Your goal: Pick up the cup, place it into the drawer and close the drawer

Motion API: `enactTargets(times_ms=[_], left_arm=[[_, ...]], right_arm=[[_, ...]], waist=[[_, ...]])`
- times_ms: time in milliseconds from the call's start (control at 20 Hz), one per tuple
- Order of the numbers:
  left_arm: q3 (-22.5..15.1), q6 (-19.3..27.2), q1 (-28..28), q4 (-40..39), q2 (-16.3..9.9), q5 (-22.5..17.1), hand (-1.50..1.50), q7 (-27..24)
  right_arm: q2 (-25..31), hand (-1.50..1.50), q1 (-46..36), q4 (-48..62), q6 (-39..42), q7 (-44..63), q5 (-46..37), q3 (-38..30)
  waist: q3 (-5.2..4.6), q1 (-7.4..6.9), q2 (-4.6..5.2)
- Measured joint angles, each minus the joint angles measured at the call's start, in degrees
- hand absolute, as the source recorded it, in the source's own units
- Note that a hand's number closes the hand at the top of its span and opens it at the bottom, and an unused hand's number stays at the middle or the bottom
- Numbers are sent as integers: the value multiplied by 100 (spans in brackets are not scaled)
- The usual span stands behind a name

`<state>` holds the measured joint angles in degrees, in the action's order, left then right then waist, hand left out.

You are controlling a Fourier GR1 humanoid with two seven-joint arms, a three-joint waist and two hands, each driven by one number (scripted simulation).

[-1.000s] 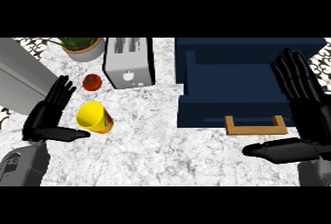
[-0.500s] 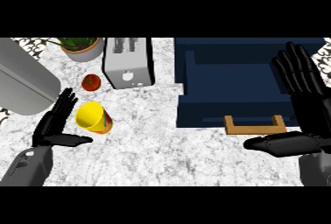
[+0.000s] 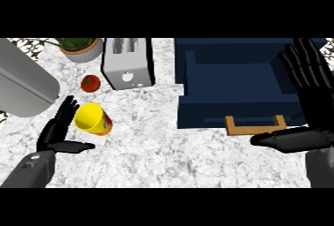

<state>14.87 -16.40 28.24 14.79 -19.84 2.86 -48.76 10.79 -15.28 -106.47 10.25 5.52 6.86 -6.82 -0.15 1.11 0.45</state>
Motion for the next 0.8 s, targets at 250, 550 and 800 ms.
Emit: enactTargets(times_ms=[250,550,800], left_arm=[[26,194,108,-360,72,81,-150,-307],[25,272,244,-566,124,160,-150,-470],[44,286,360,-651,185,178,-150,-527]], right_arm=[[-21,-150,-11,-161,-32,132,-27,63],[28,-150,-182,-52,6,237,97,-14],[-6,-150,-89,-80,23,206,32,65]], waist=[[-6,39,15],[-12,80,36],[-15,111,47]])
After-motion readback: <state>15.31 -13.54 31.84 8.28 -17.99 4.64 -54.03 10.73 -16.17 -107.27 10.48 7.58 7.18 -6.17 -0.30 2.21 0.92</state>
